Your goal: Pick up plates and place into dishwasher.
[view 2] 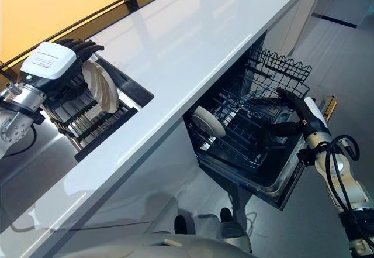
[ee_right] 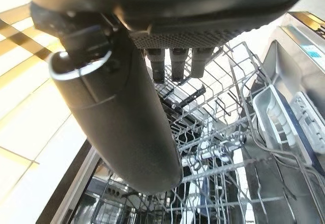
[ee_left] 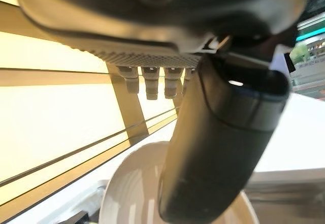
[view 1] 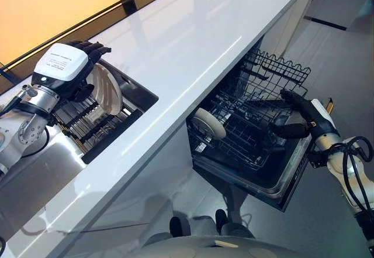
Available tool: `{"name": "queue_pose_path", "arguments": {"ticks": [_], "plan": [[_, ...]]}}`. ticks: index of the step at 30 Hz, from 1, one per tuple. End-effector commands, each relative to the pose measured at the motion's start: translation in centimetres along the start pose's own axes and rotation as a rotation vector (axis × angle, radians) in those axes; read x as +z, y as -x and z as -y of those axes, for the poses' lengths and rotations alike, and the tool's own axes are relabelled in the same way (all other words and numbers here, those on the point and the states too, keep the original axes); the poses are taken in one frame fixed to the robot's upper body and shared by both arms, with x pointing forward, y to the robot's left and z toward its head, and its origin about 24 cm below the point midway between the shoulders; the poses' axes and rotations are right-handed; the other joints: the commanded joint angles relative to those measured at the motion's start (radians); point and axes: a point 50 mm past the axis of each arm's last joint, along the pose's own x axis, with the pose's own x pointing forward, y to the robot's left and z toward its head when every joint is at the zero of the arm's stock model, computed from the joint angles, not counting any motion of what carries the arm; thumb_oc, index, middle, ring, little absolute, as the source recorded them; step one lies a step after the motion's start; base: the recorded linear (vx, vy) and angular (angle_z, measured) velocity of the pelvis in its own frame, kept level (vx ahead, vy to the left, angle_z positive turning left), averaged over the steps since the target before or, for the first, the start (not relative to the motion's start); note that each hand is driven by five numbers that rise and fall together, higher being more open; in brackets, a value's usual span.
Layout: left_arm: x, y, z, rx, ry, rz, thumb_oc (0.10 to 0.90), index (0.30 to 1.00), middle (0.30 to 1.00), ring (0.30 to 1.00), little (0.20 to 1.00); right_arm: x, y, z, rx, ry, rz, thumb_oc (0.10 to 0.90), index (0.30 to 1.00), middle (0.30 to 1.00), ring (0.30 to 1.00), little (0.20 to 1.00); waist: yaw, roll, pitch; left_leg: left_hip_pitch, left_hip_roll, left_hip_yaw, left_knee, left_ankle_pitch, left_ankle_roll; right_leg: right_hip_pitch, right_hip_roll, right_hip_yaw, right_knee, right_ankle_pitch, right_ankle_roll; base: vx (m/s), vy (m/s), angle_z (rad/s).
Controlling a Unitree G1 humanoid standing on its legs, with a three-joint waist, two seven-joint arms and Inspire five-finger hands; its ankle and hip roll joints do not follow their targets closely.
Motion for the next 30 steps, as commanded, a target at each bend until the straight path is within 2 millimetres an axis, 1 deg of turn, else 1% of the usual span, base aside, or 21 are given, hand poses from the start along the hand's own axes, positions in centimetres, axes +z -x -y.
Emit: {"name": "queue_pose_path", "arguments": {"ticks": [1,3,4,12,18,24,30], "plan": [[-4.3,-0.8,-5.7,0.180,-0.177,-0.145,0.800,0.900,0.900,0.900,0.900,6.0,-0.4,4.5,-0.118,0.061,0.281,0.800,0.900,0.900,0.900,0.900,-0.002,-0.032,-0.063,0.003,-0.070,0.012,0.002,-0.077,0.054,-0.010,0.009,-0.015,0.004,0.018,0.062,0.00,0.000,0.00],[-4.3,-0.8,-5.7,0.179,-0.178,-0.145,0.800,0.900,0.900,0.900,0.900,6.0,-0.4,4.5,-0.118,0.061,0.281,0.800,0.900,0.900,0.900,0.900,-0.002,-0.032,-0.062,0.003,-0.070,0.013,0.002,-0.077,0.054,-0.010,0.009,-0.015,0.004,0.018,0.063,0.01,0.029,-0.07],[-4.5,-0.7,-5.2,0.156,-0.176,-0.162,0.800,0.900,0.900,0.900,0.900,6.1,-0.4,4.6,-0.118,0.069,0.283,0.800,0.900,0.900,0.900,0.900,-0.002,-0.032,-0.057,0.002,-0.071,0.014,0.002,-0.076,0.055,-0.011,0.005,-0.016,0.004,0.020,0.064,0.01,0.043,-0.09],[-4.7,-0.7,-4.4,0.136,-0.175,-0.190,0.800,0.900,0.900,0.900,0.900,6.1,-0.6,4.6,-0.111,0.086,0.271,0.800,0.900,0.900,0.900,0.900,-0.008,-0.031,-0.040,-0.002,-0.074,0.019,0.002,-0.077,0.059,-0.019,0.000,-0.009,0.004,0.024,0.067,0.01,0.057,-0.02],[-4.7,-1.1,-4.3,0.101,-0.176,-0.218,0.800,0.900,0.900,0.900,0.900,5.5,-0.5,4.6,-0.109,0.098,0.240,0.800,0.900,0.900,0.900,0.900,-0.013,-0.039,-0.031,-0.004,-0.075,0.022,0.002,-0.078,0.062,-0.023,-0.003,-0.005,0.004,0.027,0.071,0.01,0.038,-0.02],[-5.6,-0.9,-3.6,0.101,-0.145,-0.276,0.800,0.900,0.900,0.900,0.900,5.4,-0.5,4.8,-0.116,0.109,0.236,0.800,0.900,0.900,0.900,0.900,-0.021,-0.045,-0.020,-0.011,-0.075,0.029,0.002,-0.077,0.064,-0.035,-0.001,0.007,0.004,0.034,0.074,-0.01,0.036,-0.04],[-5.8,-1.3,-3.1,0.092,-0.142,-0.302,0.800,0.900,0.900,0.900,0.900,5.3,-0.5,4.6,-0.103,0.117,0.241,0.800,0.900,0.900,0.900,0.900,-0.031,-0.050,-0.012,-0.014,-0.074,0.037,0.002,-0.077,0.065,-0.040,-0.001,0.017,0.004,0.039,0.077,-0.02,0.034,-0.07]]}}
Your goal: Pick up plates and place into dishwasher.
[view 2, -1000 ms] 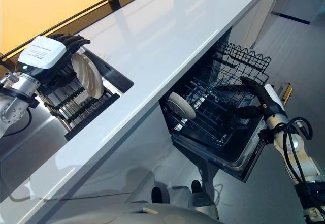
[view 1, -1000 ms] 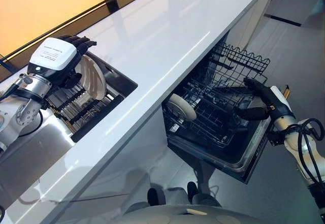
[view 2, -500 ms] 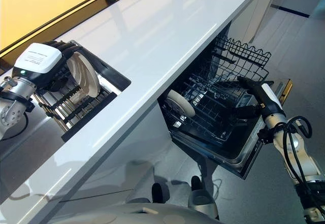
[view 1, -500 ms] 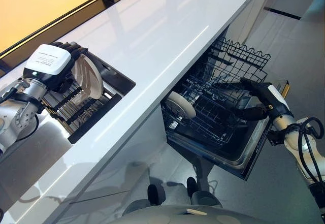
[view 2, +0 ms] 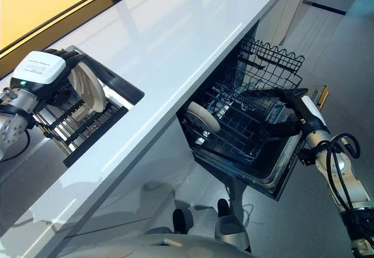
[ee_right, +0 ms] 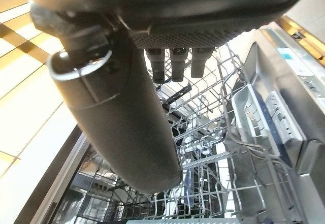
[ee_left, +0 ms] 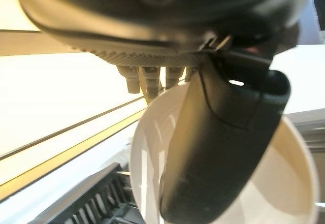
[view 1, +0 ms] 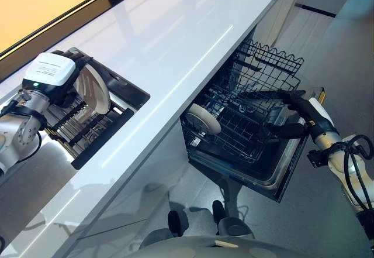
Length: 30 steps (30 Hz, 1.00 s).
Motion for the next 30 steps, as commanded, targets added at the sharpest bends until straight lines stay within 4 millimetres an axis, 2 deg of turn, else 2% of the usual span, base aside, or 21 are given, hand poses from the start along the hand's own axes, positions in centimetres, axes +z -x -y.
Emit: {"name": "queue_pose_path", "arguments": {"ticks": [1,8,9,10,25,30], "plan": [[-2.9,-1.9,-4.9,0.199,-0.048,-0.139,0.800,0.900,0.900,0.900,0.900,4.9,-0.6,4.5,-0.128,0.101,0.225,0.800,0.900,0.900,0.900,0.900,-0.005,-0.032,-0.055,-0.016,-0.072,-0.003,0.002,-0.068,0.061,-0.024,-0.002,-0.020,0.004,0.033,0.071,-0.03,0.030,-0.01],[-3.0,-2.6,-5.1,0.191,-0.022,-0.161,0.800,0.900,0.900,0.900,0.900,5.1,-0.6,4.6,-0.128,0.109,0.231,0.800,0.900,0.900,0.900,0.900,-0.014,-0.032,-0.051,-0.017,-0.072,0.002,0.002,-0.069,0.060,-0.028,-0.002,-0.013,0.004,0.036,0.074,0.00,0.003,0.00],[-3.1,-2.6,-5.0,0.188,-0.016,-0.168,0.287,0.460,0.460,0.460,0.387,5.2,-0.6,4.6,-0.131,0.112,0.239,0.800,0.900,0.900,0.900,0.900,-0.016,-0.031,-0.049,-0.017,-0.071,0.004,0.002,-0.069,0.060,-0.029,-0.002,-0.011,0.004,0.037,0.075,-0.04,0.024,-0.01],[-3.1,-2.6,-5.0,0.191,-0.008,-0.171,0.100,0.300,0.300,0.300,0.200,5.2,-0.6,4.7,-0.135,0.112,0.241,0.800,0.900,0.900,0.900,0.900,-0.016,-0.032,-0.047,-0.017,-0.071,0.004,0.002,-0.069,0.060,-0.030,-0.002,-0.010,0.004,0.037,0.075,-0.05,0.018,-0.04],[-3.0,-2.5,-5.2,0.238,0.047,-0.157,0.100,0.300,0.300,0.300,0.200,5.9,-0.5,4.8,-0.139,0.099,0.278,0.800,0.900,0.900,0.900,0.900,-0.012,-0.029,-0.056,-0.010,-0.071,0.001,0.002,-0.072,0.058,-0.020,-0.001,-0.010,0.004,0.032,0.073,-0.01,-0.001,-0.04],[-3.2,-2.4,-6.1,0.315,0.056,-0.163,0.100,0.300,0.300,0.300,0.200,6.7,-0.6,4.9,-0.152,0.088,0.325,0.800,0.900,0.900,0.900,0.900,-0.005,-0.028,-0.066,-0.007,-0.072,-0.007,0.002,-0.074,0.056,-0.014,0.001,-0.015,0.004,0.025,0.071,-0.01,-0.040,0.00]]}}
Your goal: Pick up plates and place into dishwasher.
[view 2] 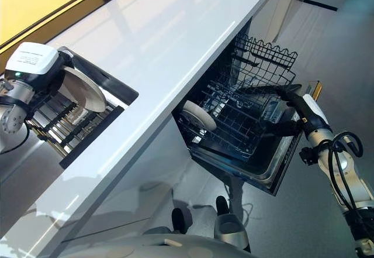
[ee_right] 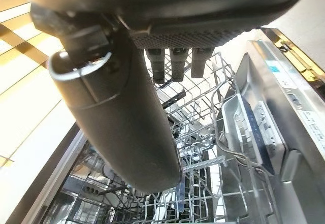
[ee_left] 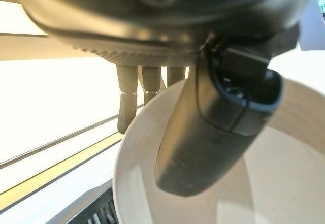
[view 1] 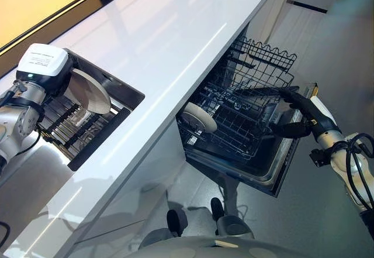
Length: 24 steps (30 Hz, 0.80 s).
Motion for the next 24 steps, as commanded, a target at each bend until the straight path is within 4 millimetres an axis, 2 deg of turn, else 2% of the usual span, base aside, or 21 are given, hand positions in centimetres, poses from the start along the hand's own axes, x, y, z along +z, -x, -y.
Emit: {"name": "queue_pose_path", "arguments": {"ticks": [1,5,7,10,15,17,19,23,24], "plan": [[-2.7,-1.4,-5.6,0.297,0.043,-0.123,0.100,0.300,0.300,0.300,0.200,6.4,-0.7,4.7,-0.159,0.057,0.315,0.800,0.900,0.900,0.900,0.900,-0.005,-0.025,-0.072,-0.005,-0.073,-0.029,0.002,-0.074,0.055,-0.001,-0.001,-0.038,0.004,0.016,0.071,-0.01,-0.039,0.00],[-2.6,-1.1,-7.1,0.445,0.034,-0.096,0.100,0.300,0.300,0.300,0.200,7.0,-0.4,4.5,-0.169,0.041,0.355,0.800,0.900,0.900,0.900,0.900,0.004,-0.023,-0.084,-0.002,-0.073,-0.036,0.002,-0.074,0.054,0.005,-0.001,-0.042,0.004,0.012,0.069,-0.01,-0.055,0.01],[-2.6,-1.0,-7.1,0.449,0.033,-0.093,0.100,0.300,0.300,0.300,0.200,7.0,-0.3,4.5,-0.169,0.040,0.356,0.800,0.900,0.900,0.900,0.900,0.004,-0.023,-0.085,-0.001,-0.073,-0.037,0.002,-0.074,0.054,0.006,-0.001,-0.042,0.004,0.011,0.069,0.00,-0.016,0.02],[-2.2,-0.1,-8.2,0.565,-0.013,-0.041,0.100,0.300,0.300,0.300,0.200,7.1,0.2,4.5,-0.186,0.014,0.382,0.800,0.900,0.900,0.900,0.900,0.017,-0.024,-0.100,0.001,-0.073,-0.045,0.002,-0.076,0.052,0.011,0.001,-0.048,0.004,0.005,0.066,-0.02,-0.086,0.04],[-1.5,1.1,-12.0,0.761,-0.057,0.037,0.100,0.300,0.300,0.300,0.200,7.7,0.3,5.2,-0.232,-0.078,0.417,0.800,0.900,0.900,0.900,0.900,0.043,-0.022,-0.124,0.009,-0.069,-0.058,0.002,-0.076,0.045,0.027,0.004,-0.062,0.004,-0.005,0.059,-0.02,-0.065,0.06],[-1.4,1.4,-12.4,0.788,-0.061,0.047,0.100,0.300,0.300,0.300,0.200,7.9,0.4,5.2,-0.237,-0.089,0.427,0.800,0.900,0.900,0.900,0.900,0.047,-0.021,-0.129,0.011,-0.067,-0.059,0.002,-0.076,0.044,0.030,0.005,-0.066,0.004,-0.008,0.058,-0.01,-0.052,0.06],[-1.0,2.0,-13.6,0.844,-0.044,0.060,0.100,0.300,0.300,0.300,0.200,8.1,0.5,5.5,-0.248,-0.100,0.435,0.800,0.900,0.900,0.900,0.900,0.058,-0.023,-0.138,0.014,-0.065,-0.065,0.002,-0.075,0.042,0.036,0.005,-0.074,0.004,-0.012,0.054,0.00,-0.053,0.09],[-1.1,2.8,-14.5,0.897,-0.018,0.053,0.100,0.300,0.300,0.300,0.200,8.6,0.5,5.8,-0.257,-0.133,0.452,0.800,0.900,0.900,0.900,0.900,0.064,-0.022,-0.149,0.019,-0.063,-0.069,0.002,-0.075,0.039,0.046,0.007,-0.082,0.004,-0.017,0.049,0.01,-0.051,0.08],[-1.2,2.9,-14.7,0.928,0.041,0.042,0.100,0.300,0.300,0.300,0.200,8.9,0.4,5.7,-0.256,-0.173,0.469,0.800,0.900,0.900,0.900,0.900,0.067,-0.022,-0.154,0.022,-0.062,-0.073,0.002,-0.074,0.038,0.050,0.008,-0.085,0.004,-0.020,0.047,0.01,-0.053,0.02]]}}
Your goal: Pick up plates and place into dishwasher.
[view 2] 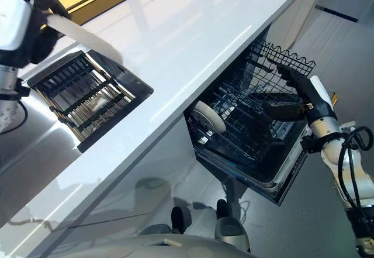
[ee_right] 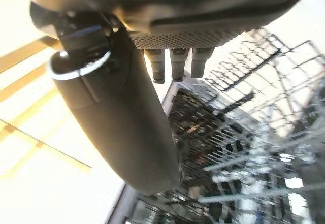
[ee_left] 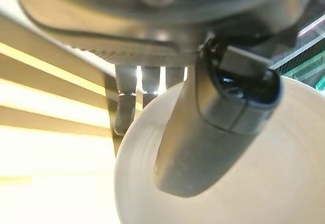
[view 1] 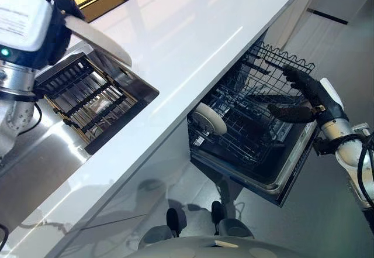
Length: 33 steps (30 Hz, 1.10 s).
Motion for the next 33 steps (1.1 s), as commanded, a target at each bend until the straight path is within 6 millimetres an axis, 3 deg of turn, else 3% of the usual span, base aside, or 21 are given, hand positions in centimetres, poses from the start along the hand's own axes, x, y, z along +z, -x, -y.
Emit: {"name": "queue_pose_path", "arguments": {"ticks": [1,3,7,8,11,18,33], "plan": [[-3.0,-2.1,-4.9,0.228,-0.058,-0.084,0.100,0.300,0.300,0.300,0.200,5.5,-1.0,2.9,-0.133,-0.059,0.286,0.800,0.900,0.900,0.900,0.900,-0.002,-0.013,-0.159,0.003,-0.062,-0.036,0.002,-0.077,0.038,0.013,0.012,-0.034,0.004,-0.018,0.046,0.01,-0.054,0.05],[-2.8,-2.1,-5.3,0.340,0.216,-0.165,0.100,0.300,0.300,0.300,0.200,6.1,-1.2,2.6,-0.126,-0.133,0.328,0.800,0.900,0.900,0.900,0.900,0.004,-0.019,-0.163,0.006,-0.062,-0.044,0.002,-0.076,0.038,0.018,0.013,-0.036,0.004,-0.022,0.041,0.01,-0.057,0.07],[-2.6,-1.9,-5.4,0.370,0.294,-0.188,0.100,0.300,0.300,0.300,0.200,6.3,-1.2,2.5,-0.123,-0.158,0.345,0.800,0.900,0.900,0.900,0.900,0.007,-0.020,-0.164,0.006,-0.061,-0.048,0.002,-0.076,0.037,0.020,0.014,-0.036,0.004,-0.024,0.039,0.00,-0.032,0.08],[-1.7,-1.0,-5.0,0.485,0.605,-0.263,0.100,0.300,0.300,0.300,0.200,7.8,-1.6,1.9,-0.103,-0.264,0.434,0.800,0.900,0.900,0.900,0.900,0.012,-0.028,-0.168,0.003,-0.061,-0.060,0.002,-0.067,0.036,0.020,0.016,-0.040,0.004,-0.020,0.031,-0.03,-0.093,0.18],[-0.2,-2.0,-4.1,0.502,0.807,-0.270,0.100,0.300,0.300,0.300,0.200,10.2,-2.4,0.9,-0.077,-0.367,0.548,0.800,0.900,0.900,0.900,0.900,0.009,-0.030,-0.178,0.003,-0.060,-0.066,0.002,-0.065,0.034,0.022,0.019,-0.039,0.004,-0.022,0.025,-0.01,-0.067,0.04],[2.8,-3.9,-2.7,0.450,1.010,-0.221,0.100,0.300,0.300,0.300,0.200,13.5,-2.6,-0.2,-0.052,-0.487,0.720,0.800,0.900,0.900,0.900,0.900,0.004,-0.030,-0.187,0.008,-0.058,-0.060,0.002,-0.065,0.035,0.025,0.023,-0.032,0.004,-0.022,0.022,0.00,-0.006,0.00],[9.0,-6.8,-0.1,0.251,1.194,-0.113,0.100,0.300,0.300,0.300,0.200,17.8,-3.3,-2.1,0.003,-0.537,0.868,0.800,0.900,0.900,0.900,0.900,-0.017,-0.032,-0.192,0.019,-0.055,-0.033,0.002,-0.070,0.040,0.027,0.030,-0.007,0.004,-0.013,0.020,-0.01,-0.002,-0.03]]}}
